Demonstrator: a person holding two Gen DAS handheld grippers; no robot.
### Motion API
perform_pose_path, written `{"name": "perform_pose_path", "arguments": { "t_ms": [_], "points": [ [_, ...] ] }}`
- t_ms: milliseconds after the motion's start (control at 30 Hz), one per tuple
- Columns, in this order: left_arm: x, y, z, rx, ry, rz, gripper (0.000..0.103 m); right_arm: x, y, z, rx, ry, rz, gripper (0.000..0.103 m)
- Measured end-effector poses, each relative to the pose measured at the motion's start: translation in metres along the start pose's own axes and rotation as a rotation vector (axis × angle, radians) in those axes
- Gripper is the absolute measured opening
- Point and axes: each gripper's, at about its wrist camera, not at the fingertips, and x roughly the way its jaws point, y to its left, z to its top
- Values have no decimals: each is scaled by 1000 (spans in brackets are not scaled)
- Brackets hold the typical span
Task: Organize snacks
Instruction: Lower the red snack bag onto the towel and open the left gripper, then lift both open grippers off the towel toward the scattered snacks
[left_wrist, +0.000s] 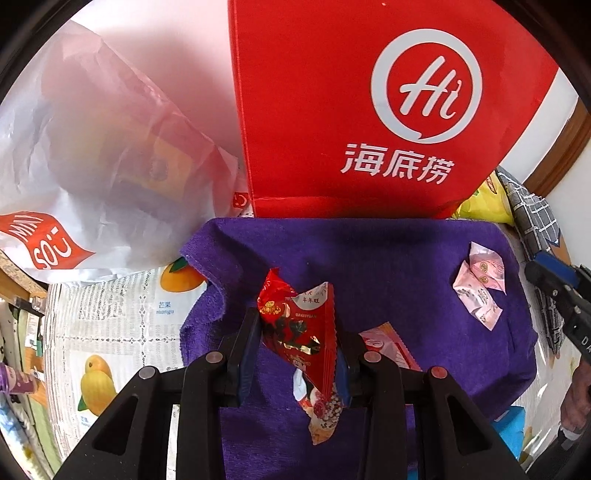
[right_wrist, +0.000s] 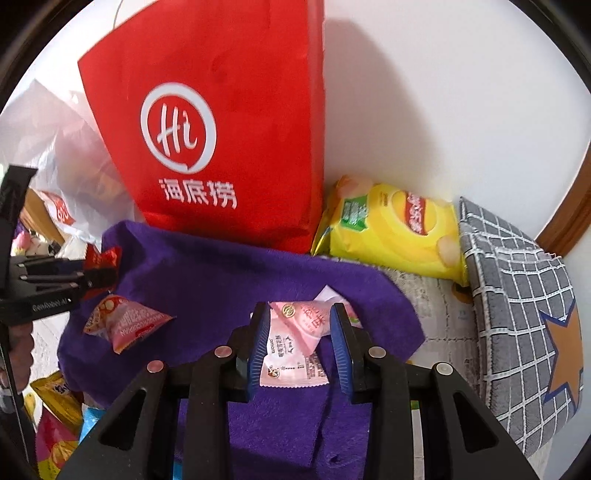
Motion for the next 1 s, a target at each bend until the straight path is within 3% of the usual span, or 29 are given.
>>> {"name": "perform_pose_path", "arguments": {
  "t_ms": [67, 233, 300, 433, 700, 800, 867, 1000],
  "points": [
    [0, -2, 0, 6, -1, -1, 34, -4, -2, 1, 9, -12, -5, 45],
    [-3, -4, 0, 3, -12, -26, 34, -12, -6, 4, 39, -41, -9, 47],
    [-6, -3, 0, -2, -22, -41, 37, -14, -6, 4, 43, -49, -16, 47],
    [-16, -3, 1, -1, -52, -47, 54, -17, -5, 4, 45, -58, -38, 47],
    [-36, 0, 4, -9, -98, -49, 61, -29, -2, 7, 83, -65, -35, 50],
    [-45, 2, 4, -18, -108, -63, 61, -38, 2, 9, 97, -55, -37, 61],
    [-52, 3, 4, -21, -120, -75, 61, -46, 5, 9, 94, -55, -42, 73],
    [-68, 2, 3, -23, -152, -99, 63, -68, 11, -5, 98, -107, -72, 84]
  ]
}}
